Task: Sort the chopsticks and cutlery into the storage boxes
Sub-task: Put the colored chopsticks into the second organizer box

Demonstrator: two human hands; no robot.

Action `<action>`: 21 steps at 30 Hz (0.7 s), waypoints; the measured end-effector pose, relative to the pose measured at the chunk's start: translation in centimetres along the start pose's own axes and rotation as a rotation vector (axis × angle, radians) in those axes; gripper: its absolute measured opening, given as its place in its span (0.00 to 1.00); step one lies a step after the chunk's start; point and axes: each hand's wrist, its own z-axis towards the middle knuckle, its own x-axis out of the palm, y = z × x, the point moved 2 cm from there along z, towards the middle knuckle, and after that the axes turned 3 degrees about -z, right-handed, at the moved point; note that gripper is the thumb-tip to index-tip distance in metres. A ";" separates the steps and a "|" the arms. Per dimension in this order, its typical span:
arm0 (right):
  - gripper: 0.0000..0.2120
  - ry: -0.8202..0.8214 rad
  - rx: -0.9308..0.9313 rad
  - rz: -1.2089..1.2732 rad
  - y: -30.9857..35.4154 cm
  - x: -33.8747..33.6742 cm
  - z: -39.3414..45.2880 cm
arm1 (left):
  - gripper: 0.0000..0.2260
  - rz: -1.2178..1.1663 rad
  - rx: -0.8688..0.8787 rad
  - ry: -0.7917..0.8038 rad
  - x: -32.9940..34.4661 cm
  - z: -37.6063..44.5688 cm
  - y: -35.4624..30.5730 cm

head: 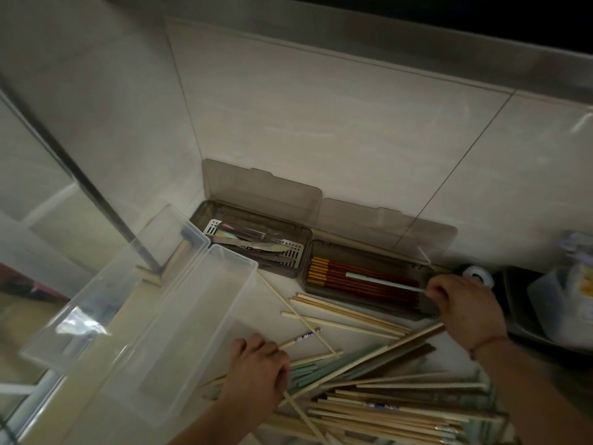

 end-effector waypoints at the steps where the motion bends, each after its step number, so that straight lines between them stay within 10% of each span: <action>1: 0.06 0.045 0.017 -0.010 0.3 0.4 0.6 | 0.06 0.010 0.002 0.029 0.0 0.0 -0.1; 16: 0.07 0.480 -0.080 -0.027 6.0 3.3 4.5 | 0.09 0.158 -0.035 0.283 -0.9 1.1 -2.2; 21: 0.03 0.157 -0.105 0.093 6.7 3.1 2.7 | 0.14 0.264 -0.062 0.337 -1.2 1.6 -3.0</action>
